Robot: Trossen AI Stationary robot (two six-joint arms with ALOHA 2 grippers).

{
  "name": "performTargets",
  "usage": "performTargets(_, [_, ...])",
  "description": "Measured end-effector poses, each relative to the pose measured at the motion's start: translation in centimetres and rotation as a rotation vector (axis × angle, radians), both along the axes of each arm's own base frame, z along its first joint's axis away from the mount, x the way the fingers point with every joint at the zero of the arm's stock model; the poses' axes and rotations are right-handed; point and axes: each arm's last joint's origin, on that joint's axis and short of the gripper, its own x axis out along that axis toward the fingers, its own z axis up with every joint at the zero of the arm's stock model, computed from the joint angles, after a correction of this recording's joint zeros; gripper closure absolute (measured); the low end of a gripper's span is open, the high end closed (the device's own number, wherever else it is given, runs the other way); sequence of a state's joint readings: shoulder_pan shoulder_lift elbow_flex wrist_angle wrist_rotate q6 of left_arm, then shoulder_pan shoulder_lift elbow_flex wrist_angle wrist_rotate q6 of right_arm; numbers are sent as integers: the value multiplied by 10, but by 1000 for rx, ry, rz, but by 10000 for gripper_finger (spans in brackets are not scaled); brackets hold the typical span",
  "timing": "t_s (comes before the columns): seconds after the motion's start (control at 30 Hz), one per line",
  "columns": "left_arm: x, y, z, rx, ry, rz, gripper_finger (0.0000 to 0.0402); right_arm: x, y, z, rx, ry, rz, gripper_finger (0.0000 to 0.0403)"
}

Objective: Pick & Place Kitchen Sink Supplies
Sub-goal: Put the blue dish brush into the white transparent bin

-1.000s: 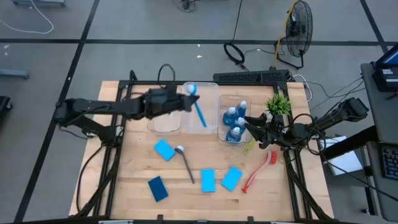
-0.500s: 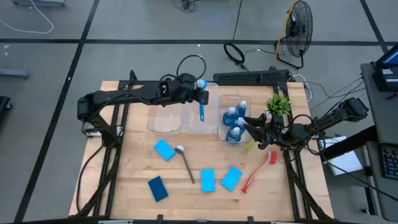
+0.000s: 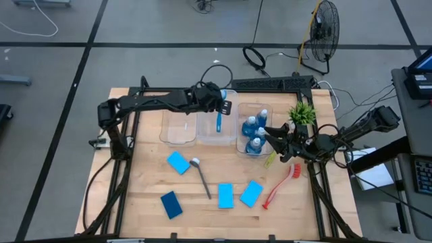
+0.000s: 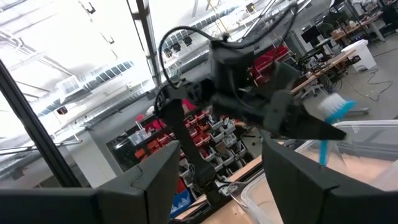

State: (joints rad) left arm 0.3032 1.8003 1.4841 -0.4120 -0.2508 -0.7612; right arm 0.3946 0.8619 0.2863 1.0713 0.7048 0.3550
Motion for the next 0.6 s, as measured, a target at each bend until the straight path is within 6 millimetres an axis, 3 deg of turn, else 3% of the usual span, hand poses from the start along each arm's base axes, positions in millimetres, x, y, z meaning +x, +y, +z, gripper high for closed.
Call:
performTargets(0.27, [7,3,-19,-10,55,-38,353,0,0,-1,-5,13,0,188])
performTargets(0.6, [6,2,-23,28,124,-154,353,1,0,-2,-8,20,0,188])
